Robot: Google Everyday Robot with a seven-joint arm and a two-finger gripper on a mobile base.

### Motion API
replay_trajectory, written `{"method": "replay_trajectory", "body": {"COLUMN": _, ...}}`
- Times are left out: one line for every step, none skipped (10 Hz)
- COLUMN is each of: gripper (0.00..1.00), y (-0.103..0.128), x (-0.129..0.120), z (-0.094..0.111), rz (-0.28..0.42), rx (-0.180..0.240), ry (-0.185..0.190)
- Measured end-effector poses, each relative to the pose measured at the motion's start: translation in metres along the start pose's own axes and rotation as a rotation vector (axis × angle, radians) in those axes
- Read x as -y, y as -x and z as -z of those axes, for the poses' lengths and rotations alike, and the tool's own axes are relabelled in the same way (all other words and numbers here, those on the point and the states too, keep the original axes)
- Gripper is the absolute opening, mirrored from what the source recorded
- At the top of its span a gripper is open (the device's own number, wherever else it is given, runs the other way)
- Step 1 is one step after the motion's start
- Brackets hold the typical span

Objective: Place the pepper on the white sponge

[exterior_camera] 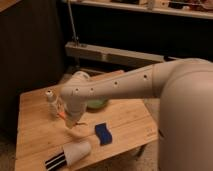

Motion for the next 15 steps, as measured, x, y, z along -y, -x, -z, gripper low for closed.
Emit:
{"method": "replay_trajectory", "body": {"gripper": 0.12, "y": -0.018, "x": 0.008, "z": 0.010, "rz": -0.027, "rx": -0.002, "ry": -0.009}}
{"method": "replay_trajectory", "body": {"gripper": 0.12, "y": -0.042, "x": 0.018, "z": 0.021, "rz": -0.066, "rx": -0.003, "ry": -0.022}}
{"method": "replay_trajectory", "body": {"gripper": 0.12, "y": -0.065, "x": 0.028, "z": 0.031, "rz": -0.106, "rx": -0.004, "ry": -0.035}}
{"method": "replay_trajectory", "body": {"gripper": 0.12, "y": -0.082, "x": 0.037, "z": 0.037, "rz": -0.140, "rx": -0.004, "ry": -0.047}}
{"method": "replay_trajectory", "body": {"gripper": 0.12, "y": -0.100, "x": 0.046, "z": 0.042, "rz": -0.182, "rx": -0.008, "ry": -0.059}}
{"method": "replay_trajectory", "body": {"gripper": 0.12, "y": -0.110, "x": 0.052, "z": 0.043, "rz": -0.211, "rx": -0.011, "ry": -0.065}}
{"method": "replay_trajectory", "body": {"gripper": 0.12, "y": -0.120, "x": 0.063, "z": 0.045, "rz": -0.250, "rx": -0.005, "ry": -0.067}}
{"method": "replay_trajectory", "body": {"gripper": 0.12, "y": -0.120, "x": 0.063, "z": 0.045, "rz": -0.249, "rx": -0.005, "ry": -0.066}}
{"method": "replay_trajectory", "body": {"gripper": 0.12, "y": -0.119, "x": 0.062, "z": 0.045, "rz": -0.247, "rx": -0.005, "ry": -0.066}}
{"method": "replay_trajectory", "body": {"gripper": 0.12, "y": -0.119, "x": 0.063, "z": 0.045, "rz": -0.247, "rx": -0.005, "ry": -0.066}}
{"method": "replay_trajectory", "body": {"gripper": 0.12, "y": -0.120, "x": 0.063, "z": 0.045, "rz": -0.247, "rx": -0.006, "ry": -0.066}}
{"method": "replay_trajectory", "body": {"gripper": 0.12, "y": -0.119, "x": 0.063, "z": 0.045, "rz": -0.246, "rx": -0.006, "ry": -0.065}}
{"method": "replay_trajectory", "body": {"gripper": 0.12, "y": -0.119, "x": 0.063, "z": 0.045, "rz": -0.246, "rx": -0.006, "ry": -0.064}}
{"method": "replay_trajectory", "body": {"gripper": 0.12, "y": -0.118, "x": 0.063, "z": 0.042, "rz": -0.239, "rx": -0.005, "ry": -0.053}}
{"method": "replay_trajectory", "body": {"gripper": 0.12, "y": -0.120, "x": 0.064, "z": 0.036, "rz": -0.237, "rx": 0.003, "ry": -0.015}}
